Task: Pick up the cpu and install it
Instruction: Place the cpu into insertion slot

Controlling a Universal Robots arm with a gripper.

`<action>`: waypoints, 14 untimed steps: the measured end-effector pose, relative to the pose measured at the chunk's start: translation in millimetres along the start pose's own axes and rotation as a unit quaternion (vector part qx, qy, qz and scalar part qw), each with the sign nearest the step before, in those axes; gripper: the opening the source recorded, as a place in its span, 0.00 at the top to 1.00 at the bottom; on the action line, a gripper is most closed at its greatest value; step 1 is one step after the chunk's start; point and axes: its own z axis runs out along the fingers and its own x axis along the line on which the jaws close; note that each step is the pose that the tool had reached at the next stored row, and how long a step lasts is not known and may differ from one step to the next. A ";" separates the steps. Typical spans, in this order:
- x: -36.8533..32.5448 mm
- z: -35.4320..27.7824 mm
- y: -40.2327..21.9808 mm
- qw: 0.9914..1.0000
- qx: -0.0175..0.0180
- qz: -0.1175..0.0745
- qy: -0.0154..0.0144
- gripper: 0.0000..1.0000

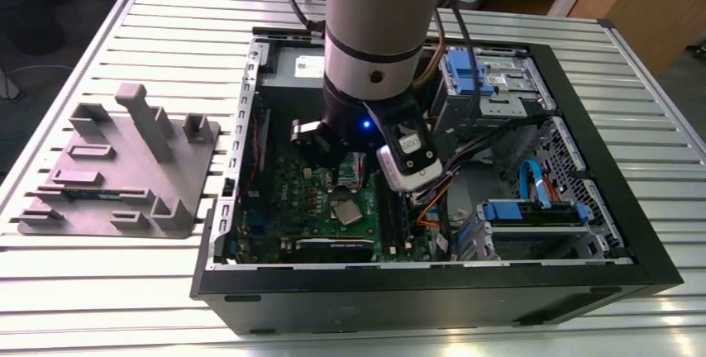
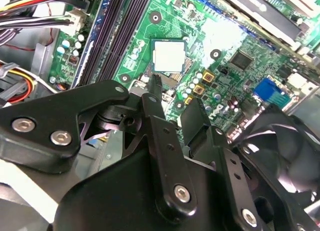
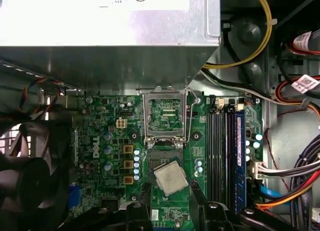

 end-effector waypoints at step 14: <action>-0.3 25.2 -6.0 1.000 0.000 -0.028 0.001 0.57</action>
